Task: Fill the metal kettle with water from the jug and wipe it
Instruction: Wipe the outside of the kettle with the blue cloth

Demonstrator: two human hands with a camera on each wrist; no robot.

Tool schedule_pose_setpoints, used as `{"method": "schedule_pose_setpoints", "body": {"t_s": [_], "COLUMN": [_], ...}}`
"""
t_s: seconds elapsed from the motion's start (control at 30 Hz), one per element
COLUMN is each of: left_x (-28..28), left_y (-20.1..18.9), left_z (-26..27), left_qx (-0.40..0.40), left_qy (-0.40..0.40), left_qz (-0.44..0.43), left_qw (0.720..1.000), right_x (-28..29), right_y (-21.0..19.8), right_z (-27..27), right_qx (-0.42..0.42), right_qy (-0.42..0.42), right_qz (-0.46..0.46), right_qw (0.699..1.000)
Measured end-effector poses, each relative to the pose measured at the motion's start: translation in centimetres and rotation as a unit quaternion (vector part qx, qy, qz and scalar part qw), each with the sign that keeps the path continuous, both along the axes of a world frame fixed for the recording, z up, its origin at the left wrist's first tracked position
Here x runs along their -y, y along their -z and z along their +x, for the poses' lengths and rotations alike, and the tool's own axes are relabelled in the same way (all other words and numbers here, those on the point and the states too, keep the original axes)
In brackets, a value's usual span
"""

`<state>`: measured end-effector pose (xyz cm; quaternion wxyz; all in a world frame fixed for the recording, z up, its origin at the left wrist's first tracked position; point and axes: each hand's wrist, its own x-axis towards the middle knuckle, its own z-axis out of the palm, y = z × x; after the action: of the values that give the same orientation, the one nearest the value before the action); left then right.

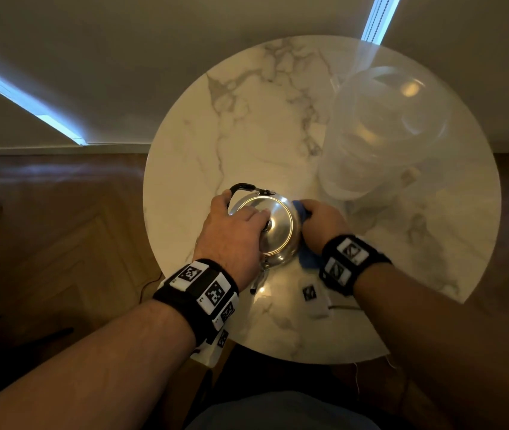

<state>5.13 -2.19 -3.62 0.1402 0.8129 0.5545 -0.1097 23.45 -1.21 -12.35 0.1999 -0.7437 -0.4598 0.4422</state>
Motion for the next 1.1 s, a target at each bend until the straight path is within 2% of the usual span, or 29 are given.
{"method": "schedule_pose_setpoints", "body": {"t_s": [0.1, 0.23, 0.4, 0.5, 0.63, 0.73, 0.87, 1.03, 1.1], "left_x": [0.0, 0.1, 0.1, 0.1, 0.0, 0.1, 0.0, 0.0, -0.1], "left_y": [0.1, 0.3, 0.2, 0.2, 0.2, 0.1, 0.1, 0.1, -0.1], "left_z": [-0.1, -0.4, -0.3, -0.3, -0.2, -0.1, -0.1, 0.3, 0.5], "left_qx": [0.004, 0.005, 0.006, 0.002, -0.009, 0.0, 0.006, 0.002, -0.01], "left_qy": [0.006, 0.013, 0.018, 0.021, 0.026, 0.024, 0.011, 0.002, 0.005], "left_qz": [0.007, 0.013, 0.016, 0.008, 0.007, 0.019, 0.007, 0.006, 0.004], "left_qw": [1.0, 1.0, 1.0, 1.0, 1.0, 1.0, 1.0, 1.0, 1.0], "right_x": [-3.5, -1.7, 2.8, 0.6, -4.1, -3.5, -2.0, 0.5, 2.8], "right_y": [-1.1, -2.8, -1.4, -1.8, -3.1, -2.2, -1.0, -1.0, -0.4], "right_z": [-0.1, 0.3, 1.5, 1.0, 0.0, 0.4, 1.0, 1.0, 1.7], "right_qx": [-0.07, -0.044, 0.007, -0.002, 0.011, -0.047, -0.069, -0.039, 0.006], "right_qy": [-0.029, -0.098, -0.116, -0.123, -0.21, -0.139, -0.051, -0.052, -0.098], "right_qz": [0.0, 0.067, 0.135, 0.135, 0.101, 0.07, 0.021, 0.044, 0.019], "right_qw": [0.997, 0.992, 0.984, 0.983, 0.972, 0.987, 0.996, 0.997, 0.995]}}
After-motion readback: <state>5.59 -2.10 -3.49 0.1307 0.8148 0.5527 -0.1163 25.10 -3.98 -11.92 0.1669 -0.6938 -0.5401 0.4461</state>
